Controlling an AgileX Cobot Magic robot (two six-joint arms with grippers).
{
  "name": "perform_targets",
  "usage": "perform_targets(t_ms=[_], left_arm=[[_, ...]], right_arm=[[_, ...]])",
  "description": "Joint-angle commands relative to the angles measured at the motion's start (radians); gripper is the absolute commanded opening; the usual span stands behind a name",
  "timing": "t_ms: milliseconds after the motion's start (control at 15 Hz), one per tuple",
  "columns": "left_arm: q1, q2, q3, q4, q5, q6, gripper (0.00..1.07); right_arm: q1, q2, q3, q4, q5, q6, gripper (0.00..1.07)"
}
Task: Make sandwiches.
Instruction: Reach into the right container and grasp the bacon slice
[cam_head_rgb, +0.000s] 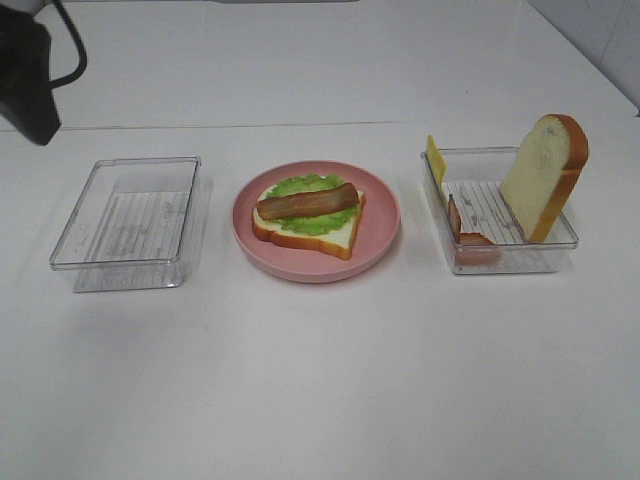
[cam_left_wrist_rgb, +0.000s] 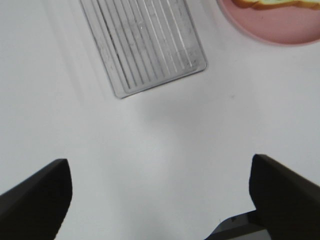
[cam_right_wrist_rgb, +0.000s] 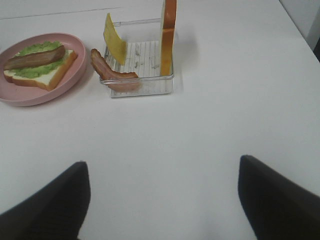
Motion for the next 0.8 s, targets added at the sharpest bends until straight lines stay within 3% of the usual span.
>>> perform_targets(t_ms=[67, 400, 533, 800], left_arm=[[0.004, -0.075, 0.088, 0.011, 0.033, -0.002, 0.91], [0.004, -0.308, 0.306, 0.010, -0.063, -0.005, 0.91], [0.004, -0.466, 0.440, 0.010, -0.156, -0.005, 0.91], [0.004, -0.757, 0.628, 0.011, -0.211, -0.005, 0.91]], right_arm=[[-0.003, -0.013, 0.000, -0.001, -0.004, 0.009, 0.76], [-0.003, -0.013, 0.000, -0.001, -0.004, 0.009, 0.76], [-0.003, 0.003, 0.000, -0.001, -0.005, 0.014, 0.76], [-0.003, 0.171, -0.049, 0.003, -0.077, 0.012, 0.76]])
